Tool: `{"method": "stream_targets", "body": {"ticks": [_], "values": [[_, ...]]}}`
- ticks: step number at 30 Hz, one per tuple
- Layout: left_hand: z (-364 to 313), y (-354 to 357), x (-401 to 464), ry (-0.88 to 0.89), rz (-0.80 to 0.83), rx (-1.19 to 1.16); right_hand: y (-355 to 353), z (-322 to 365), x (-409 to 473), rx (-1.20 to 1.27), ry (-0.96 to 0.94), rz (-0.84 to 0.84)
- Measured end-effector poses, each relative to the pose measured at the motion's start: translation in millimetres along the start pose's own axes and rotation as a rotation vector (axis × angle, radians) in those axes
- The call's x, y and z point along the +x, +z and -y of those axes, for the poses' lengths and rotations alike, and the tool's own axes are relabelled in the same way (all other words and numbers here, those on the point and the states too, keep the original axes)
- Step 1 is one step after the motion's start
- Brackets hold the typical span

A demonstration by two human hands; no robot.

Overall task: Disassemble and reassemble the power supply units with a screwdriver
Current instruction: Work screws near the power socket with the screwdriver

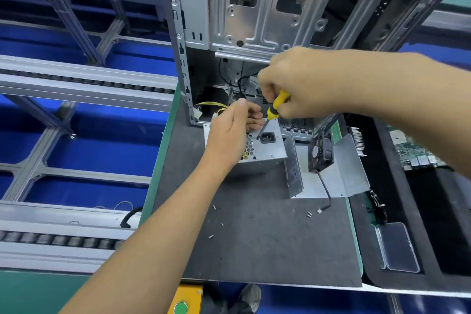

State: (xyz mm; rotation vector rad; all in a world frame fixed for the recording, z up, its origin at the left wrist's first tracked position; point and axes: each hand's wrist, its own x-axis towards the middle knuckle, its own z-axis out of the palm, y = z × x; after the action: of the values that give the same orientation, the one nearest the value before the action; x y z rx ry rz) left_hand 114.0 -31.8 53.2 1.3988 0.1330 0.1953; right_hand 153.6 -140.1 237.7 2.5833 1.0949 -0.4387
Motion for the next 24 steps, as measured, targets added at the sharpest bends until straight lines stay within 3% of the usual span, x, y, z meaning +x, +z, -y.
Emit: {"method": "stream_targets", "body": {"ticks": [4,11,17,21,24], "values": [[0.3,0.4,0.5,0.009,0.010,0.008,-3.1,7.8,2.6,-0.197,-0.053,-0.065],[0.4,0.0,2.4,0.010,-0.013,0.042,0.3,15.5,9.0,-0.253,-0.048,-0.059],[2.0,-0.6,6.3,-0.005,-0.017,0.054,3.0,19.7,23.5,-0.096,0.197,0.012],[-2.4,0.3,3.1,-0.011,-0.002,0.049,8.5,2.8,19.9,0.012,0.262,0.092],[-10.1,-5.7,-3.2,0.204,-0.050,0.252,22.1,-2.8,4.9,0.103,0.256,0.040]]}}
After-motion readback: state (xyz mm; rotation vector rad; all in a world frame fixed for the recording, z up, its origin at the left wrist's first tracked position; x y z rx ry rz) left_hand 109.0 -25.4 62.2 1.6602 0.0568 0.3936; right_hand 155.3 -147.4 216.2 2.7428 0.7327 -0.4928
